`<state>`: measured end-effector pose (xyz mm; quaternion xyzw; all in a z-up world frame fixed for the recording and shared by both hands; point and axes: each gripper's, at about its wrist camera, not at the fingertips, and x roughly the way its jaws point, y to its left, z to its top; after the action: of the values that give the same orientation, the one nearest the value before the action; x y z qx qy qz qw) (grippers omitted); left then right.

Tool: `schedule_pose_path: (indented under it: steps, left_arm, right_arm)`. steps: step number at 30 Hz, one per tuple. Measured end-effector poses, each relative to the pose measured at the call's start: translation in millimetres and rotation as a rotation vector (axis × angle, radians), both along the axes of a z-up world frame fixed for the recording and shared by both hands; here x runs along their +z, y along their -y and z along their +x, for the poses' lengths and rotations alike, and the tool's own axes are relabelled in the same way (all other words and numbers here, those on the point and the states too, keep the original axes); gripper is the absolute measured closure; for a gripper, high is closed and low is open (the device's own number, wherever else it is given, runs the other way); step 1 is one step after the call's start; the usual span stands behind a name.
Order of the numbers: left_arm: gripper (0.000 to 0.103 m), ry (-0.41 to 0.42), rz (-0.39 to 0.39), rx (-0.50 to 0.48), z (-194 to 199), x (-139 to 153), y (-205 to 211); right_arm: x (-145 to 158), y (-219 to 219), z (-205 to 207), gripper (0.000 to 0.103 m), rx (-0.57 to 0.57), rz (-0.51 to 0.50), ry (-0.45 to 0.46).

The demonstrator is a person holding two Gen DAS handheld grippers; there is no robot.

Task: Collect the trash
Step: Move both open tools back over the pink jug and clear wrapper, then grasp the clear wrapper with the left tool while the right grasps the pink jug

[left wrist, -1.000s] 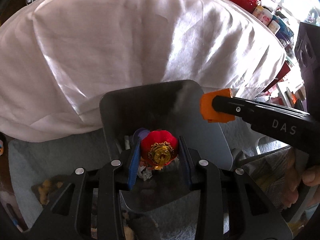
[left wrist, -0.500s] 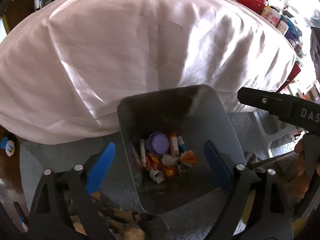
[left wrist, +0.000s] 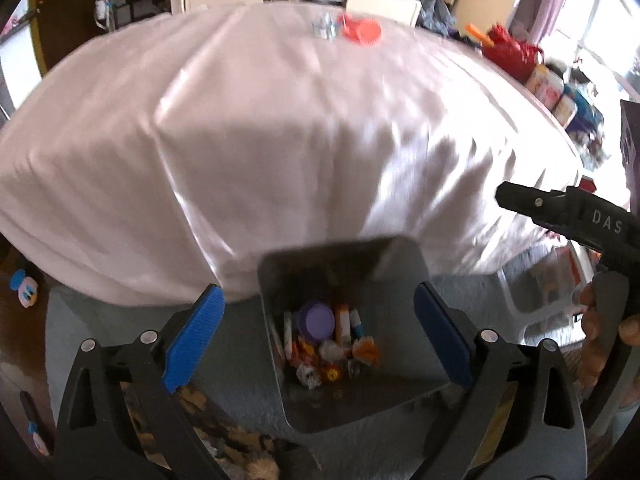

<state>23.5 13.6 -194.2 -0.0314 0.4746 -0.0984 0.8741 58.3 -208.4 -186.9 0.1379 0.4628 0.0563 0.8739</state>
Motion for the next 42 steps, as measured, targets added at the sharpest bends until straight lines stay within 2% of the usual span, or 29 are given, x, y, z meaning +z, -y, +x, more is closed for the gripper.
schedule_pose_path:
  steps: [4, 7, 11, 14, 20, 25, 30, 33, 36, 42]
  left_arm:
    - [0.013, 0.053, 0.007, 0.023, 19.9, 34.3, -4.7]
    - [0.013, 0.090, 0.041, 0.026, 41.2, 57.1, -5.6]
    - [0.013, 0.109, 0.082, 0.018, 74.5, 76.0, -2.6]
    - [0.013, 0.127, 0.093, 0.025, 107.4, 87.2, -1.5]
    - [0.013, 0.122, 0.107, 0.050, 159.2, 87.0, -1.0]
    - [0.013, 0.123, 0.131, 0.018, 192.6, 78.5, 7.0]
    - [0.013, 0.122, 0.135, -0.003, 216.5, 69.4, 12.1]
    - [0.013, 0.119, 0.123, -0.006, 226.2, 64.0, 11.2]
    - [0.013, 0.120, 0.116, -0.013, 235.0, 59.6, 11.7]
    - [0.013, 0.119, 0.107, -0.033, 256.8, 48.7, 17.8]
  right_arm:
    - [34.7, 5.8, 20.8, 0.009, -0.007, -0.018, 0.055]
    - [57.7, 2.3, 40.8, 0.009, 0.004, -0.046, 0.091]
    - [81.5, -3.2, 67.4, 0.009, 0.014, -0.089, 0.131]
    - [91.5, -4.8, 90.7, 0.009, 0.016, -0.083, 0.149]
    - [97.4, -14.0, 145.1, 0.009, 0.030, -0.068, 0.131]
    - [91.0, -37.7, 199.8, 0.011, 0.074, -0.050, 0.085]
    - [74.6, -61.0, 241.7, 0.045, 0.121, -0.033, 0.014]
    - [62.8, -71.0, 251.6, 0.058, 0.136, -0.039, -0.021]
    - [53.4, -78.1, 260.5, 0.062, 0.148, -0.059, -0.039]
    - [36.4, -80.0, 273.6, 0.062, 0.149, -0.101, -0.060]
